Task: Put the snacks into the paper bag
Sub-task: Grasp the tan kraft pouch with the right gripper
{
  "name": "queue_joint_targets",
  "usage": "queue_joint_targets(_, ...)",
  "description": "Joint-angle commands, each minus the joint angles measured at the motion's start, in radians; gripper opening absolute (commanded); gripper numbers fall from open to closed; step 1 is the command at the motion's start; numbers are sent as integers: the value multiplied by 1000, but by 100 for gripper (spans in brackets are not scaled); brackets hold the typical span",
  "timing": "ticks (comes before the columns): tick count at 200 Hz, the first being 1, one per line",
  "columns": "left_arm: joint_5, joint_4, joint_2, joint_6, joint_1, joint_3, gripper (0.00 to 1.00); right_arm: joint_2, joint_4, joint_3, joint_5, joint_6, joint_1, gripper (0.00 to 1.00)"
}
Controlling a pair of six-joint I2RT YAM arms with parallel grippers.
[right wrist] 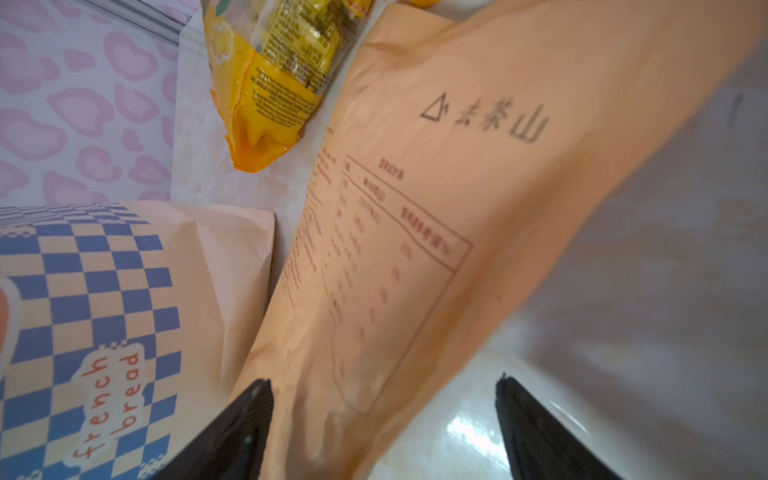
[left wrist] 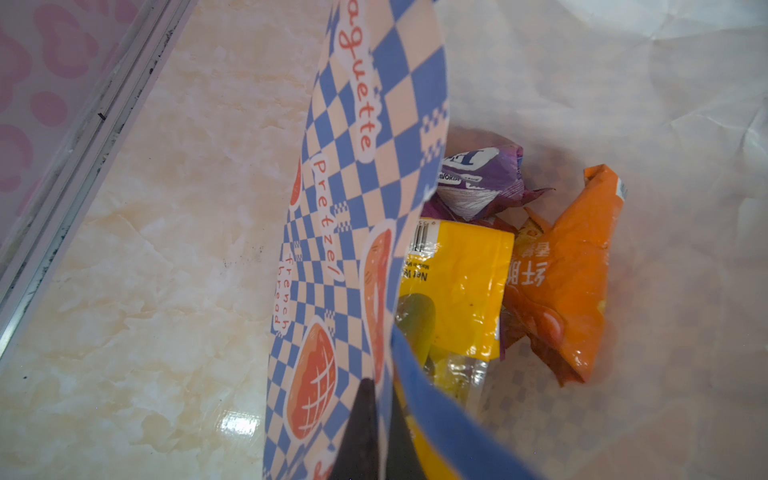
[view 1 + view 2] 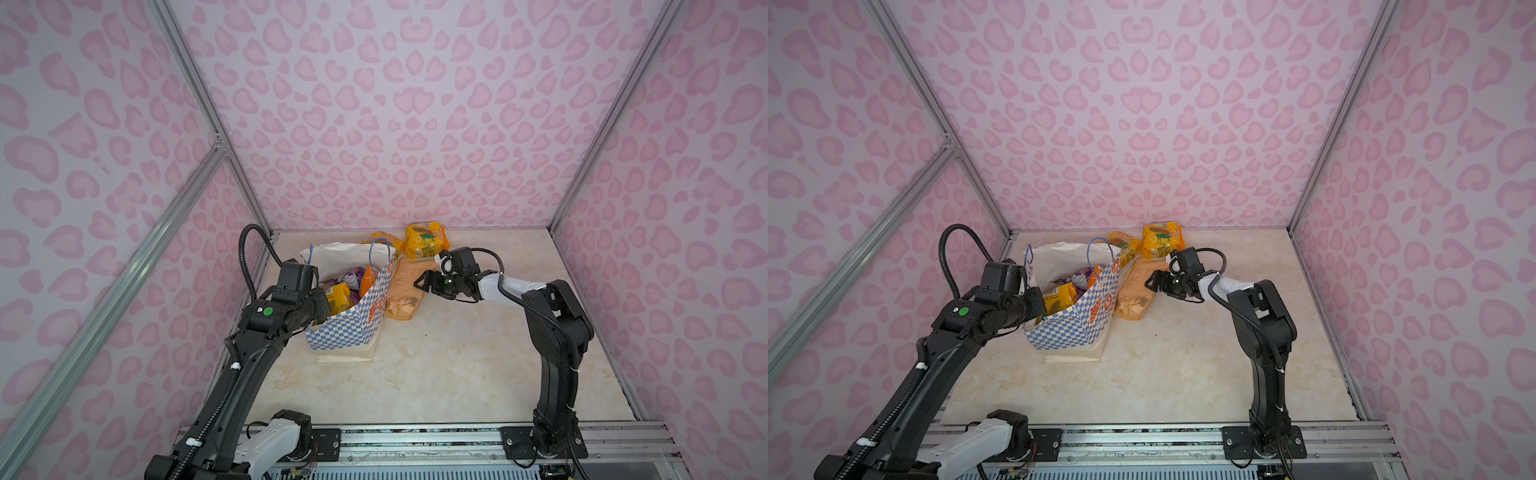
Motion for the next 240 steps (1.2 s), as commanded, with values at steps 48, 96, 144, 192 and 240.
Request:
queue_joint_targets(48, -7, -16, -14, -5, 1, 2, 5, 28, 198, -19, 7, 192, 60, 70)
queue_joint_targets(96, 0, -11, -26, -6, 2, -6, 5, 30, 270, -77, 75, 259, 93, 59)
queue_joint_targets(144, -5, -16, -56, -6, 1, -23, 5, 9, 345, -130, 108, 291, 95, 40)
queue_joint_targets(192, -8, -23, -74, -2, 2, -31, 5, -168, 313, -219, 159, 243, 95, 26)
queue_joint_targets(240, -22, -28, -85, 2, 1, -31, 5, -514, 71, -264, 249, 94, 119, 20)
